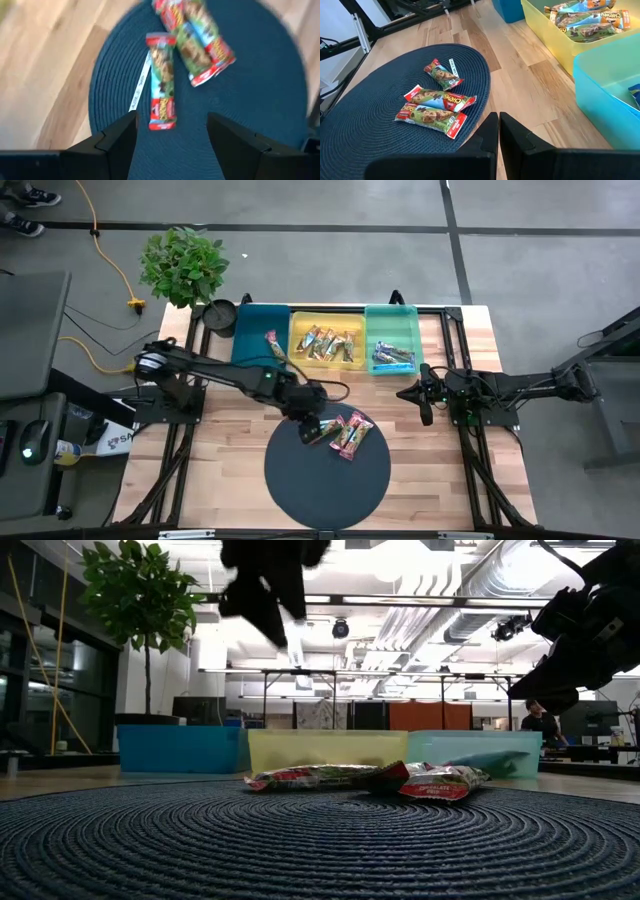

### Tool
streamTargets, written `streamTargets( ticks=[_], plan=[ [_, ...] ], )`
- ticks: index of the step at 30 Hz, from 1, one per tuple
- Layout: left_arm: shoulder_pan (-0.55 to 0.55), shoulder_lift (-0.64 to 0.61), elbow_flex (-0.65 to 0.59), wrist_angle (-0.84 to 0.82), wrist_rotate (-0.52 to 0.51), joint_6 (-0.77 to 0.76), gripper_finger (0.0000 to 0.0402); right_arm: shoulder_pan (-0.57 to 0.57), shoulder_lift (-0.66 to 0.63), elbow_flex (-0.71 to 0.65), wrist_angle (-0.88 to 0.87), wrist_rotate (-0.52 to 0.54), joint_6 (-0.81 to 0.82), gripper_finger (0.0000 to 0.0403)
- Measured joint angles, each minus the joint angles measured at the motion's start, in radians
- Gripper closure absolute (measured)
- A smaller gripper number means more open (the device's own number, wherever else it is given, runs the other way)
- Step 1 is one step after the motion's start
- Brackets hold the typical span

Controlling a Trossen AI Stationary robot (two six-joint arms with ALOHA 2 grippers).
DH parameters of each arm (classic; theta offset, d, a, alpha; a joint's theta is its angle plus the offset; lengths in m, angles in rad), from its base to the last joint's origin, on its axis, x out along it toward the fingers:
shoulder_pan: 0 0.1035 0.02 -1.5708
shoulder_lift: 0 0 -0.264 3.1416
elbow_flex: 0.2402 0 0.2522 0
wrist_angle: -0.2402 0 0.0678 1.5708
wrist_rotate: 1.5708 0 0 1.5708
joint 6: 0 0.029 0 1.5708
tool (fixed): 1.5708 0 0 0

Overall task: Pick and place Granola Bars by type
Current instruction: Put the red granola bar into the blue bin

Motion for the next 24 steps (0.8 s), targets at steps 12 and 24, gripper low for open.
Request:
streamTargets(
  ticks=[12,24],
  plan=[
    [0.039,0.187,0.210,-0.114,0.008,0.163,0.0168,0.000,0.000,0.000,0.000,0.000,0.000,0.0402],
    [0.037,0.415,0.410,-0.278,0.000,0.153,0.0168,0.000,0.012,0.001,0.009,0.001,0.000,0.0402]
  ],
)
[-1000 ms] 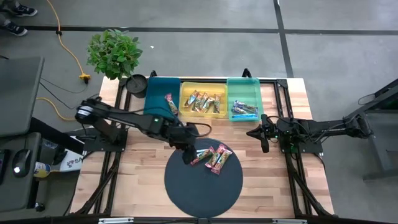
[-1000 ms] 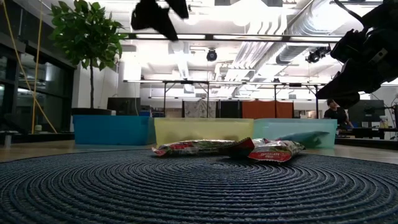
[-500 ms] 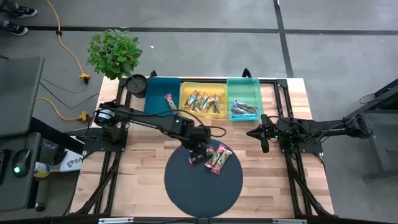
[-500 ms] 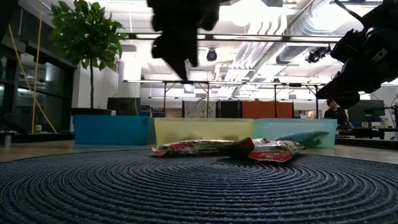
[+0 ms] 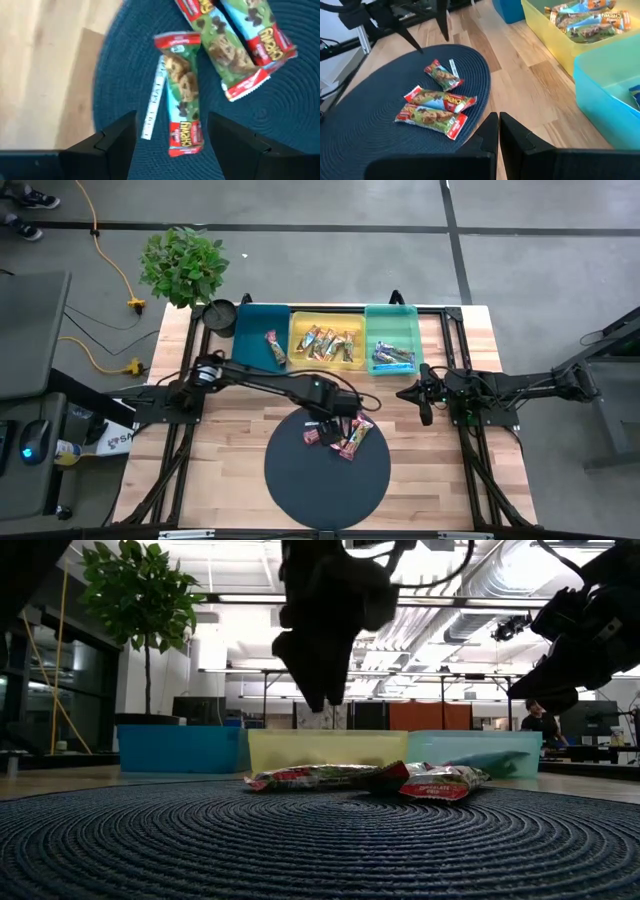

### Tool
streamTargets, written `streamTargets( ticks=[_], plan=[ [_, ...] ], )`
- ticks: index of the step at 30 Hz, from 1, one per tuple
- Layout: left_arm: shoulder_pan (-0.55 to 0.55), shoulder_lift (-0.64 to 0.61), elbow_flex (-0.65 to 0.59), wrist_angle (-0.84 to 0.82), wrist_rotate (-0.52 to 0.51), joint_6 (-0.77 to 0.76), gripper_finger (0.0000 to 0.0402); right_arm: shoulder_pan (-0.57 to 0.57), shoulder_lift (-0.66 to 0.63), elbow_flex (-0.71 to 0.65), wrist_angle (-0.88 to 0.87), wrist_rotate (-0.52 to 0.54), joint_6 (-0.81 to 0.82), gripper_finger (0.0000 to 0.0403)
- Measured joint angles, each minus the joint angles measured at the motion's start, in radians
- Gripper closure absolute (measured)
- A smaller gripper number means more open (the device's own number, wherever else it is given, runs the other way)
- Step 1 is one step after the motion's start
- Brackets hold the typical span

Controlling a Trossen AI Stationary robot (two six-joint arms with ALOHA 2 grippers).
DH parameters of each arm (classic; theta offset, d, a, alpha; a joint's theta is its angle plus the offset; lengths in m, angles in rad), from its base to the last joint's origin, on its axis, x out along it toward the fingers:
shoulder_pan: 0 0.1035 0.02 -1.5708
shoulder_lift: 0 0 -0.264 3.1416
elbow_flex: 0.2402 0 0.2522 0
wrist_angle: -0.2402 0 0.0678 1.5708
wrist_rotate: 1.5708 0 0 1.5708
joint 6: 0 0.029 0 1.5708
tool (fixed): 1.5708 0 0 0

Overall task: Pick and place Granola Bars by type
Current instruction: Put the red granola bar into the blue bin

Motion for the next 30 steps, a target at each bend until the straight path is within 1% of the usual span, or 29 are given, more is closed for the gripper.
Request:
streamTargets(
  ticks=[11,19,24,30],
  plan=[
    [0.000,0.067,0.000,0.028,0.007,-0.067,0.0168,0.000,0.009,0.000,-0.008,0.000,0.000,0.0402],
    [0.000,0.068,-0.002,0.046,-0.001,-0.100,0.0168,0.000,0.009,0.000,-0.008,0.000,0.000,0.0402],
    [-0.001,0.068,-0.002,0.054,0.022,-0.111,0.0168,0.000,0.009,0.000,-0.008,0.000,0.000,0.0402],
    [-0.001,0.067,-0.002,0.082,0.005,-0.111,0.0168,0.000,0.009,0.000,-0.008,0.000,0.000,0.0402]
  ],
)
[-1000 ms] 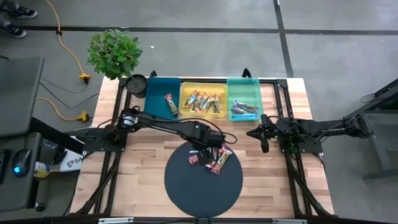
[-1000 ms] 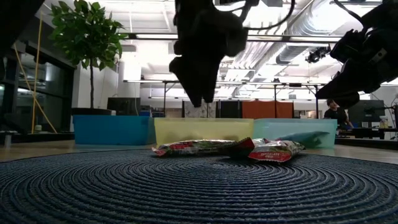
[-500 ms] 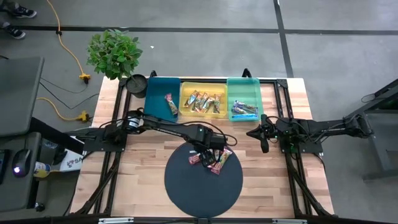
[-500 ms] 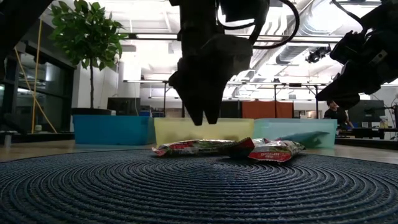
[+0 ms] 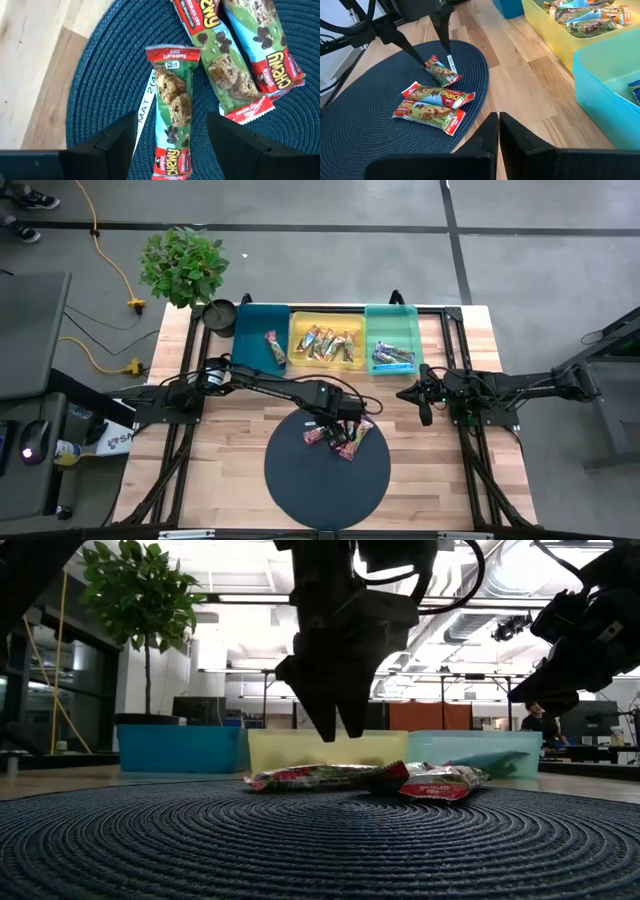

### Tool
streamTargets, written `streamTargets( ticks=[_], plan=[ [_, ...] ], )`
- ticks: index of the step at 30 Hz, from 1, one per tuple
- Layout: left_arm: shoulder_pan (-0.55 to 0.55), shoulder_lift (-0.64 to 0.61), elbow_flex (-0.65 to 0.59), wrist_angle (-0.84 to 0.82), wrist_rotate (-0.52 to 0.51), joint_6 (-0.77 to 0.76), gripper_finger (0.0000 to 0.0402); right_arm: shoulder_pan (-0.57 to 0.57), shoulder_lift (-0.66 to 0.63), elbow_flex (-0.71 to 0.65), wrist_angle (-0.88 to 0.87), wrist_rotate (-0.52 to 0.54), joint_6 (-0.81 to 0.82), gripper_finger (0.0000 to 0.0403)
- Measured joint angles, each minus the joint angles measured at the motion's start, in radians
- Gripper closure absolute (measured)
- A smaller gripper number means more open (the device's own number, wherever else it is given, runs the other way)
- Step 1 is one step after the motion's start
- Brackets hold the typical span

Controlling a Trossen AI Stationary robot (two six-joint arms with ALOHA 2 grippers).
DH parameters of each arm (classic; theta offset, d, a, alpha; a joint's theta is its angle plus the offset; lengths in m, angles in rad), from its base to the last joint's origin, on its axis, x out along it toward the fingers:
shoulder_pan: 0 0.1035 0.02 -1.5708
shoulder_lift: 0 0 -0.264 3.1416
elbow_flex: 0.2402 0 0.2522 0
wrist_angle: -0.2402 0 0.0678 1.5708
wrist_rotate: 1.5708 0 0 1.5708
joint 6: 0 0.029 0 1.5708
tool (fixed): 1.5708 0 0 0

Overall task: Pick and place Granola Bars by type
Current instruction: Put the red granola bar into the blue bin

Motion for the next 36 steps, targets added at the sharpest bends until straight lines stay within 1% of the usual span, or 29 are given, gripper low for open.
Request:
streamTargets(
  ticks=[5,7,9,11,14,15,18,26,36],
  plan=[
    [-0.001,0.025,0.001,0.046,0.008,0.001,0.0168,0.000,0.000,0.000,0.000,0.000,0.000,0.0402],
    [-0.002,0.035,-0.005,0.019,0.014,0.007,0.0168,0.000,0.000,0.000,0.000,0.000,0.000,0.0402],
    [-0.006,0.051,0.002,0.050,0.029,0.009,0.0168,0.000,0.000,-0.001,0.000,0.000,0.000,0.0402],
    [-0.007,0.057,-0.003,0.002,0.031,0.013,0.0168,0.000,0.001,-0.001,0.002,0.000,0.000,0.0402],
    [-0.007,0.078,0.001,0.024,0.032,0.014,0.0168,0.000,0.000,-0.001,0.000,0.000,0.000,0.0402],
    [-0.007,0.079,-0.003,0.003,0.038,0.014,0.0168,0.000,0.000,-0.001,0.000,0.000,0.000,0.0402],
    [-0.006,0.083,0.002,0.033,0.058,0.014,0.0168,0.000,0.001,-0.001,0.001,0.000,0.000,0.0402],
    [-0.006,0.105,0.003,0.028,0.090,0.027,0.0168,0.000,0.001,-0.001,0.001,0.000,0.000,0.0402],
    [-0.007,0.116,0.003,0.033,0.089,0.033,0.0168,0.000,0.000,-0.001,0.000,0.000,0.000,0.0402]
  ],
)
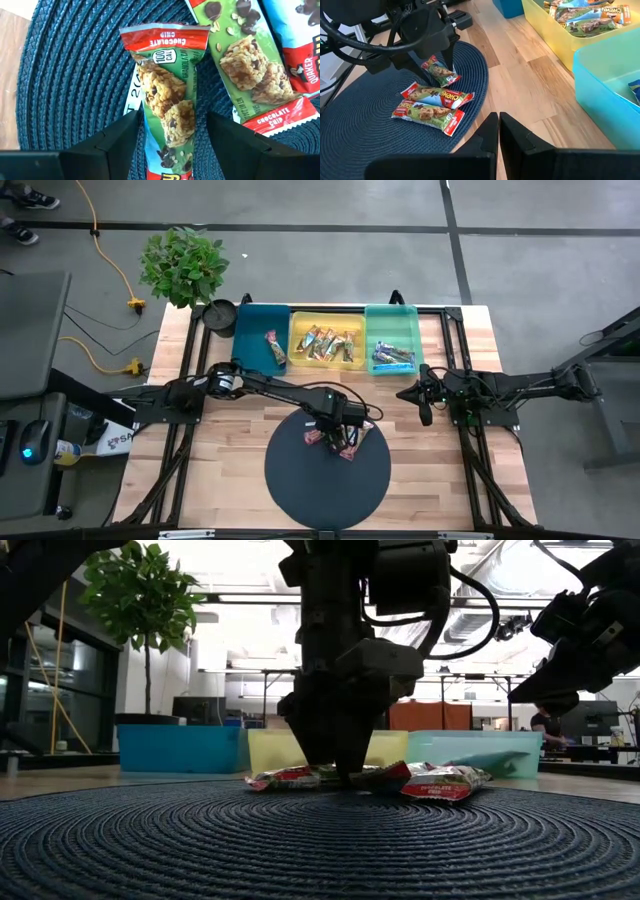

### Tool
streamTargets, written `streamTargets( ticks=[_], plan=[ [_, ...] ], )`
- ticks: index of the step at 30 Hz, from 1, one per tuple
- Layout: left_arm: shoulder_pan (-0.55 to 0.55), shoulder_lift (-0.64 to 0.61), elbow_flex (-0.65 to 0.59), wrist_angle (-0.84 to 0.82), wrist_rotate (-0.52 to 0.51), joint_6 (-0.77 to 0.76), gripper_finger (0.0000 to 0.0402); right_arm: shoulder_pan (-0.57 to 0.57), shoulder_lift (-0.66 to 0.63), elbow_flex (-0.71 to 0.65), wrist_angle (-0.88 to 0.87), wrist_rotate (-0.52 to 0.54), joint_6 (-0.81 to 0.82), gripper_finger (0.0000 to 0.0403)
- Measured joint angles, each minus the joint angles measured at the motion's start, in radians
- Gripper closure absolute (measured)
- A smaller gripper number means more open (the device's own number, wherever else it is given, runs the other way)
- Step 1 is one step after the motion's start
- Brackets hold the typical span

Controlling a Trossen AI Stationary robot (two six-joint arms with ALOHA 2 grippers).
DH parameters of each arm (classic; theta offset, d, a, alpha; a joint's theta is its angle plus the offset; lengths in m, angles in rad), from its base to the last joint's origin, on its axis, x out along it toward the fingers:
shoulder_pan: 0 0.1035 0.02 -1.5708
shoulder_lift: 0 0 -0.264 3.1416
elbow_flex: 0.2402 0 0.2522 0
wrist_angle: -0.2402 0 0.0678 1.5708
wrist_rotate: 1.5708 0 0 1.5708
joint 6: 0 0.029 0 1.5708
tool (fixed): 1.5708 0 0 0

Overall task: Pick and place Granola Bars by type
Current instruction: Put the red granola bar into the blue bin

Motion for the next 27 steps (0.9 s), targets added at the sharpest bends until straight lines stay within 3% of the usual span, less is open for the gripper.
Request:
streamTargets(
  ticks=[8,19,27],
  plan=[
    [0.000,0.002,-0.001,-0.001,0.005,-0.007,0.0175,0.000,0.000,0.000,0.000,0.000,0.000,0.0402],
    [0.002,0.002,-0.002,0.002,0.024,-0.006,0.0266,0.000,0.000,0.000,0.000,0.000,0.000,0.0402],
    [0.002,0.005,0.027,-0.029,0.025,-0.002,0.0295,0.000,0.000,0.000,0.000,0.000,0.000,0.0402]
  ],
)
